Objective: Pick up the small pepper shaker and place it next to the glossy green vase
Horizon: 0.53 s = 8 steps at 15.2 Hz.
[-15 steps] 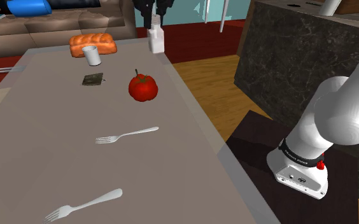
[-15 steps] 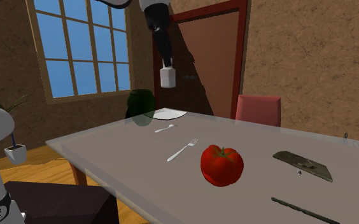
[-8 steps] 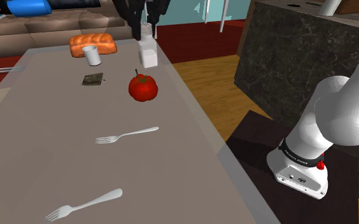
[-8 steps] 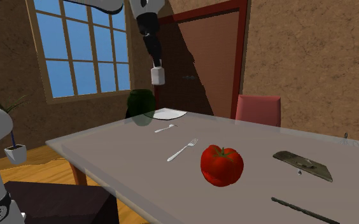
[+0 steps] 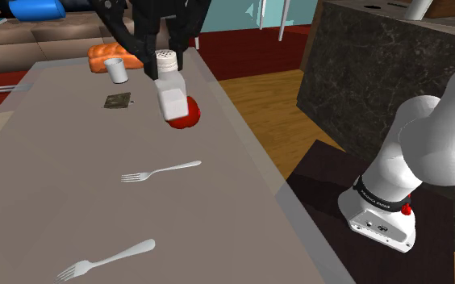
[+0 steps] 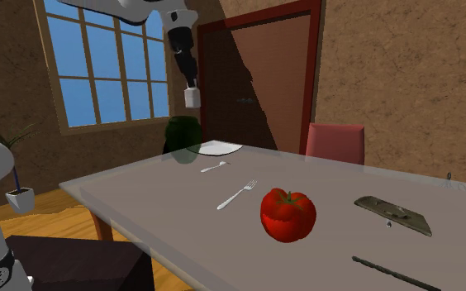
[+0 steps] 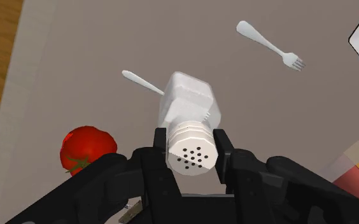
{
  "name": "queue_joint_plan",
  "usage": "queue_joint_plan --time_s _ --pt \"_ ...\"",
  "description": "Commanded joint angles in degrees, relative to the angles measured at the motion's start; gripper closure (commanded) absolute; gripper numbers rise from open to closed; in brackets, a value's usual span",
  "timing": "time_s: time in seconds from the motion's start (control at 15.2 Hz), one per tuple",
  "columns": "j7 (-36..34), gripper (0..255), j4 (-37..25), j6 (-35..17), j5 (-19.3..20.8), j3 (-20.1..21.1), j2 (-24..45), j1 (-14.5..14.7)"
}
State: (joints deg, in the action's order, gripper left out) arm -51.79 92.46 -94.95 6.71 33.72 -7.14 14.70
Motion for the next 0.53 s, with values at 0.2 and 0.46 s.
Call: queue_joint_plan --time_s 0.2,0.46 --pt "-8.6 255 -5.2 2.7 3.7 5.4 4.9 3.4" --pt "-16.0 255 -11.3 5.8 8.6 9.6 11.1 7.6"
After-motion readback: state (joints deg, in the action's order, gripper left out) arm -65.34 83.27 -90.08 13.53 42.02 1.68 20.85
